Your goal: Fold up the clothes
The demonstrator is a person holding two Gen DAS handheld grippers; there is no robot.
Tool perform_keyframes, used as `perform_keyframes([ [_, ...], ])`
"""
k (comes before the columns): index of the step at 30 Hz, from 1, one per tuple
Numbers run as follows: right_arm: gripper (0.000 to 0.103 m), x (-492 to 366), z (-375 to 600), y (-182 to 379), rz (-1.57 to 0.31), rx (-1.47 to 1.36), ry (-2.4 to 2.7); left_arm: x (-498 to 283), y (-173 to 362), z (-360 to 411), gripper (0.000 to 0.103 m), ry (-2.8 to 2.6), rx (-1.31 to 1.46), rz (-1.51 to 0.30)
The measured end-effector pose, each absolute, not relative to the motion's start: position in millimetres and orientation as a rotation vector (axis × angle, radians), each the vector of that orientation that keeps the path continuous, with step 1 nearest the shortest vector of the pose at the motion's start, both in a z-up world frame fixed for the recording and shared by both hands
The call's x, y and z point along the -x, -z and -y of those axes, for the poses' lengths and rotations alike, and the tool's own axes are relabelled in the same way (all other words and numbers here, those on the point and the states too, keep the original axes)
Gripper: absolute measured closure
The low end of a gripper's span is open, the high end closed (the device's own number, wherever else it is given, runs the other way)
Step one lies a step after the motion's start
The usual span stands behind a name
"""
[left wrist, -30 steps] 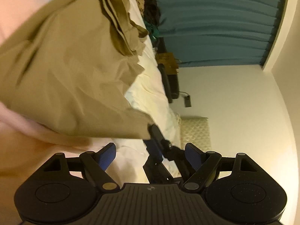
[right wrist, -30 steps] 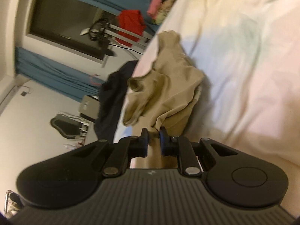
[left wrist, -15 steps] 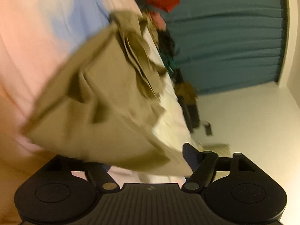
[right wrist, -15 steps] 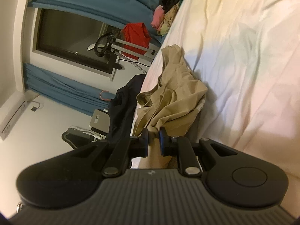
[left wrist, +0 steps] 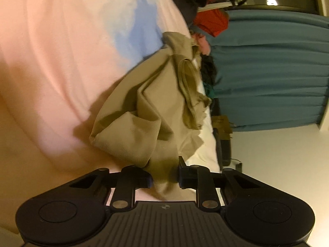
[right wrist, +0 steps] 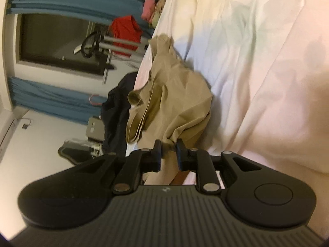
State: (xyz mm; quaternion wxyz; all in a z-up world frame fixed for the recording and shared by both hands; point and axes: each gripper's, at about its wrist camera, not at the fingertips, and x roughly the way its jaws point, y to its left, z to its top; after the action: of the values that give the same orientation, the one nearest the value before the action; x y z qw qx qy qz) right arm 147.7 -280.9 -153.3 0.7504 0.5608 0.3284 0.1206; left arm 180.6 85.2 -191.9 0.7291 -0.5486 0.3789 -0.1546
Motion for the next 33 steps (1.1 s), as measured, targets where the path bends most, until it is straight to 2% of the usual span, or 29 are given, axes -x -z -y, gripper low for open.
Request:
perform_keyframes([
  [1, 0.055, -149, 280, 154, -0.733, -1.231, -0.281, -182, 189, -85, 0.084, 0.354, 1.216, -0.825],
  [2, 0.022, -151, 278, 154, -0.748, -1.25, -0.321, -183, 187, -85, 0.084, 0.368, 1.225, -0.817],
  [3, 0.008, -151, 275, 155, -0.757, -1.273, -0.356, -184, 185, -85, 0.084, 0.38, 1.232, -0.812],
  [4, 0.002, -151, 269, 155, -0.764, -1.294, -0.391, -186, 183, -85, 0.084, 0.388, 1.233, -0.809],
  [10, 0.002, -161, 227, 170, -0.878, -1.405, -0.544, -189, 176, -83, 0.084, 0.433, 1.234, -0.791],
  [12, 0.002, -166, 218, 177, -0.861, -1.448, -0.537, -190, 174, -83, 0.085, 0.443, 1.235, -0.784],
  [16, 0.008, -168, 227, 180, -0.752, -1.419, -0.411, -187, 171, -89, 0.087, 0.427, 1.251, -0.755],
  [17, 0.022, -163, 236, 181, -0.725, -1.421, -0.368, -186, 170, -91, 0.087, 0.419, 1.255, -0.747],
  [18, 0.029, -159, 244, 182, -0.699, -1.424, -0.325, -185, 169, -92, 0.088, 0.414, 1.261, -0.743],
  [21, 0.033, -146, 262, 182, -0.644, -1.416, -0.238, -185, 168, -95, 0.088, 0.415, 1.275, -0.74],
  [22, 0.042, -144, 265, 181, -0.634, -1.408, -0.236, -185, 167, -95, 0.088, 0.418, 1.271, -0.74],
  [23, 0.058, -144, 265, 178, -0.64, -1.392, -0.247, -184, 166, -95, 0.088, 0.42, 1.267, -0.736],
  [24, 0.069, -143, 264, 174, -0.636, -1.368, -0.246, -183, 164, -96, 0.088, 0.423, 1.265, -0.731],
  [25, 0.084, -144, 262, 167, -0.631, -1.326, -0.253, -181, 161, -97, 0.088, 0.423, 1.26, -0.724],
  [28, 0.089, -140, 260, 146, -0.617, -1.241, -0.264, -175, 144, -98, 0.089, 0.41, 1.217, -0.703],
  [33, 0.09, -123, 268, 105, -0.576, -1.205, -0.273, -148, 91, -96, 0.091, 0.425, 1.091, -0.68],
])
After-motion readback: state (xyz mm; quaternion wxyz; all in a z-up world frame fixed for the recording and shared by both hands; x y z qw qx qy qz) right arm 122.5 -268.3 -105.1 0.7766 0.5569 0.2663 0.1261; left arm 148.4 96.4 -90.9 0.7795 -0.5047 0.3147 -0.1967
